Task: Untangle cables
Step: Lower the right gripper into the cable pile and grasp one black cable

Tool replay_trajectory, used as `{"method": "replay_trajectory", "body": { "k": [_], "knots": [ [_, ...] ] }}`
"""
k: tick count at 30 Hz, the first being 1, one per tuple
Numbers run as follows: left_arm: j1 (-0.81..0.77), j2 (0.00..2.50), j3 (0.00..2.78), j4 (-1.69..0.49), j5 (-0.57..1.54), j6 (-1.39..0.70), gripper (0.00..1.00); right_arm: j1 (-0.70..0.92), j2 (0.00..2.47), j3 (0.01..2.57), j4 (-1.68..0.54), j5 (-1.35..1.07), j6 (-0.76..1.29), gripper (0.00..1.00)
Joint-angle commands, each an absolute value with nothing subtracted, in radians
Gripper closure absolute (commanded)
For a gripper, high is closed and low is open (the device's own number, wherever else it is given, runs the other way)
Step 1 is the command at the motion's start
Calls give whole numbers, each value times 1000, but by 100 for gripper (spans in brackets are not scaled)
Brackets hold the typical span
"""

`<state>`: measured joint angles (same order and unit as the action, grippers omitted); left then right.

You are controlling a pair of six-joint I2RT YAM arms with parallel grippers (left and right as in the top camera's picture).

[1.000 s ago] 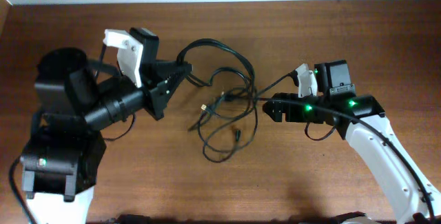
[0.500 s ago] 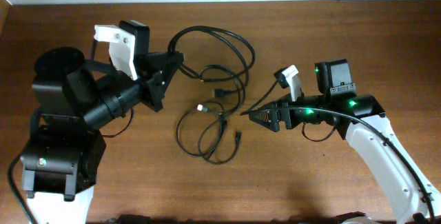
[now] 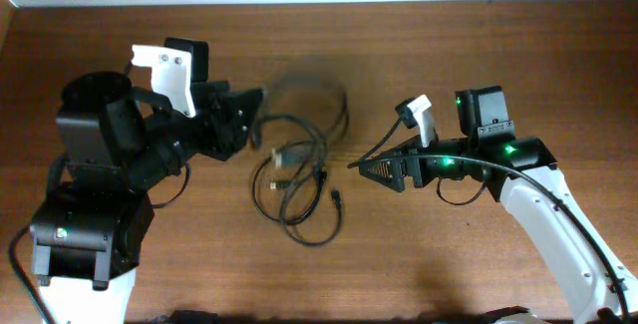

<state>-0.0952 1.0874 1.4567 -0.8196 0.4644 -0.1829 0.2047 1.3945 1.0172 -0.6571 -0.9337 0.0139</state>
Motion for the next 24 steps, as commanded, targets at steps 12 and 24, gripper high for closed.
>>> {"method": "replay_trajectory", "body": {
  "k": [12, 24],
  "knots": [
    [-96, 1116, 1461, -1022, 189, -186, 1, 203, 1398, 1029, -657, -949, 69, 12],
    [-96, 1272, 1458, -1165, 29, -186, 1, 345, 1401, 1029, -651, -744, 121, 2]
  ]
}}
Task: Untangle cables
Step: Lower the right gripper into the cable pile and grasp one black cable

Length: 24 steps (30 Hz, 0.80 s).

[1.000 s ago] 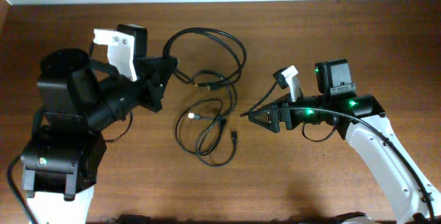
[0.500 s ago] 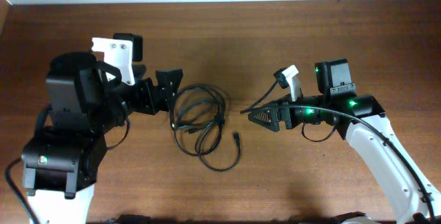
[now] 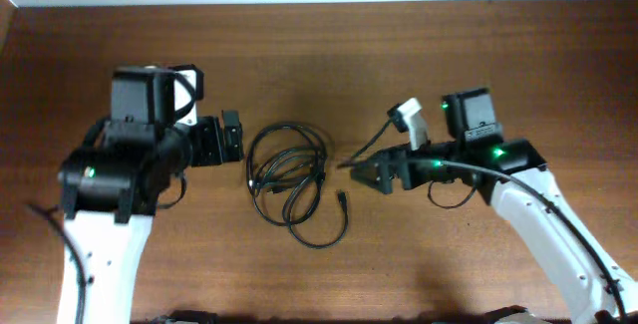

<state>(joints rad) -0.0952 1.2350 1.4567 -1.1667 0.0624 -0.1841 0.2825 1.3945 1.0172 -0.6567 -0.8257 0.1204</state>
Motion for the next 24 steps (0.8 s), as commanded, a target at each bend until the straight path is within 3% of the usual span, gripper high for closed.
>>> {"method": "replay_trajectory", "body": {
  "k": [1, 6, 10, 18, 24],
  "knots": [
    [-96, 1282, 1458, -1163, 29, -186, 1, 375, 1404, 1029, -640, -727, 121, 2],
    [-96, 1317, 1458, -1160, -18, -186, 1, 482, 1454, 1029, -581, -579, 233, 2],
    [-96, 1337, 1458, -1160, -53, -186, 1, 557, 1565, 1029, -446, -595, 378, 2],
    [-96, 1348, 1458, -1161, -52, -186, 1, 662, 1691, 1029, -245, -653, 428, 3],
    [-96, 1348, 1458, -1161, -52, -186, 1, 674, 1769, 1029, -237, -642, 455, 38]
  ]
}}
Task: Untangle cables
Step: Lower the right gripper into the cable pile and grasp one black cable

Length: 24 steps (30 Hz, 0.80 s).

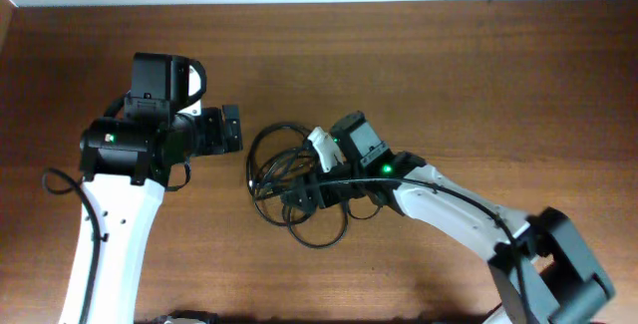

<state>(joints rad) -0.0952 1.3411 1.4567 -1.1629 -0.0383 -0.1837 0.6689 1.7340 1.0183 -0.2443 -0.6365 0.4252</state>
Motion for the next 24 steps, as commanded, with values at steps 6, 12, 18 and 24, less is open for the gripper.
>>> {"method": "replay_trajectory", "body": {
  "k": [6, 12, 18, 24],
  "knots": [
    [-96, 1348, 1458, -1161, -52, -186, 1, 703, 1773, 1029, -128, -630, 454, 46],
    [-96, 1348, 1458, -1161, -52, -186, 1, 723, 1773, 1029, -120, -597, 455, 89],
    [-96, 1348, 1458, -1161, -52, -186, 1, 726, 1771, 1029, -118, -630, 492, 96],
    [-96, 1348, 1458, -1161, -52, -186, 1, 714, 1658, 1029, -147, -646, 484, 96]
  ]
}}
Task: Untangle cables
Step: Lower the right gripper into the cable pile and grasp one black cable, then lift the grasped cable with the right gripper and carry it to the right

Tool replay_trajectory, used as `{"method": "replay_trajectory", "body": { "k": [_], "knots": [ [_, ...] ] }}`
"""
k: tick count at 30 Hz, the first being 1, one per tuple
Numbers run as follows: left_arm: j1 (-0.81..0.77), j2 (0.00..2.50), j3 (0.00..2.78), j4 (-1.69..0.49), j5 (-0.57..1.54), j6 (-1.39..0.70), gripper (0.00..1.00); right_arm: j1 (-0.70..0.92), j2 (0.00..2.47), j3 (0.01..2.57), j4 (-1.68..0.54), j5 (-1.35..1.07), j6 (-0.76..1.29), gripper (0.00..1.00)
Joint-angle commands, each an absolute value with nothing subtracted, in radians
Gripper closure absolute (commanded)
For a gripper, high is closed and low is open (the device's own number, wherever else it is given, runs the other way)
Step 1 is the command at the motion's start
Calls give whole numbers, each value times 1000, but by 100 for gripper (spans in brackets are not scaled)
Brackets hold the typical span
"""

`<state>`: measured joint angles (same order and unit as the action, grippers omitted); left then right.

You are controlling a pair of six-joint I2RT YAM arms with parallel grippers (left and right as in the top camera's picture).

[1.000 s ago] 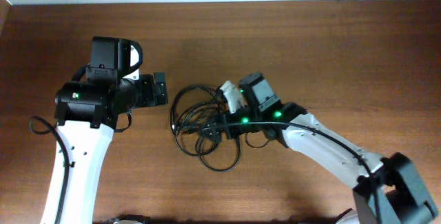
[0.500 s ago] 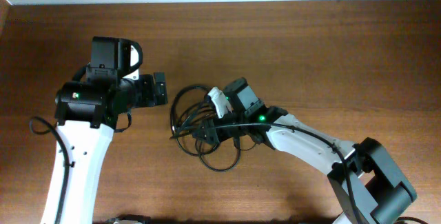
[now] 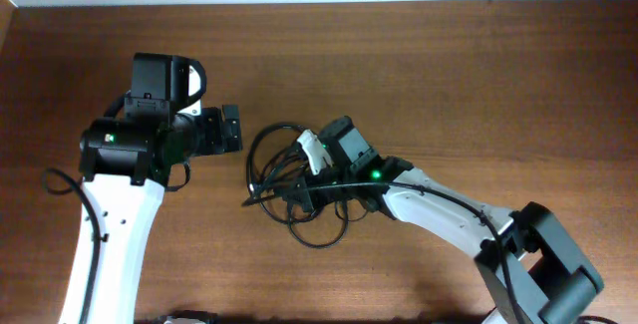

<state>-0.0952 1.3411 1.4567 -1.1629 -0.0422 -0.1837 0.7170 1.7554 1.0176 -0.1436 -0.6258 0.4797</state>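
Note:
A tangle of thin black cables (image 3: 267,137) lies in loops at the middle of the brown table (image 3: 449,75). My right gripper (image 3: 261,198) reaches in from the right and lies across the tangle, its narrow tip pointing left near the left-hand loops. Its dark fingers merge with the cables, so I cannot tell how the jaws stand or whether a strand is held. Just left of the tangle, my left gripper (image 3: 231,130) is apart from the cables, open and with nothing in it.
The left arm's white link (image 3: 105,234) runs down the left side, and the right arm's white link (image 3: 449,219) crosses the lower right. The table's far edge meets a white wall.
My right gripper has shifted a little to the left over the tangle, its tip now at the left loops. The left arm and the cable loops look unchanged.
At first my left arm was raised by the tangle, a cable loop blurred in motion, and my right gripper waited to its right. Then the left gripper stood left of a settled tangle. After that the right gripper was over the tangle, and now sits further left.

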Motion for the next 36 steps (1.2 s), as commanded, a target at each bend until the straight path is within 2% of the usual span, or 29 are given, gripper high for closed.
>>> {"method": "replay_trajectory", "body": {
  "k": [1, 7, 15, 24, 36],
  "knots": [
    [-96, 1348, 1458, -1161, -52, -186, 1, 704, 1611, 1029, -157, -643, 484, 96],
    [-96, 1348, 1458, -1161, -52, -186, 1, 624, 1301, 1029, -207, -612, 484, 96],
    [-96, 1348, 1458, -1161, -52, -186, 1, 394, 974, 1054, -221, -563, 530, 96],
    [-96, 1348, 1458, -1162, -52, -186, 1, 110, 1000, 1255, -254, -564, 559, 96],
    [-96, 1348, 1458, -1161, -52, -186, 1, -44, 1129, 1547, -254, -528, 563, 96]
  ]
}}
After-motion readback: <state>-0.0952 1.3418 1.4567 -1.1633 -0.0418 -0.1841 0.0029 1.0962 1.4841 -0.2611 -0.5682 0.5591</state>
